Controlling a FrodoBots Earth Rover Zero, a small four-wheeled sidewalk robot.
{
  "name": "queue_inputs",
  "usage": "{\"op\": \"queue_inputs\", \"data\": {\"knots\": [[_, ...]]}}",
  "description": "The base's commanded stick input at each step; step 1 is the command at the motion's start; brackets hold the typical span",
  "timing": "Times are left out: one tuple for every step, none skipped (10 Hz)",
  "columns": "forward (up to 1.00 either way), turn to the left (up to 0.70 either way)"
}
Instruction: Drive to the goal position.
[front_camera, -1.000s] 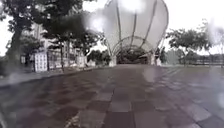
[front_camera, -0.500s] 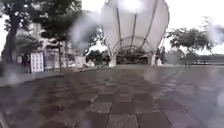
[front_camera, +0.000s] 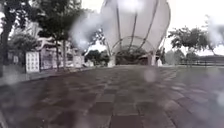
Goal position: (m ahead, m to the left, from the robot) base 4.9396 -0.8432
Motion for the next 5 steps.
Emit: {"op": "queue_inputs", "data": {"knots": [[0.87,0.00],[0.87,0.00],[0.87,0.00],[0.87,0.00],[0.87,0.00]]}}
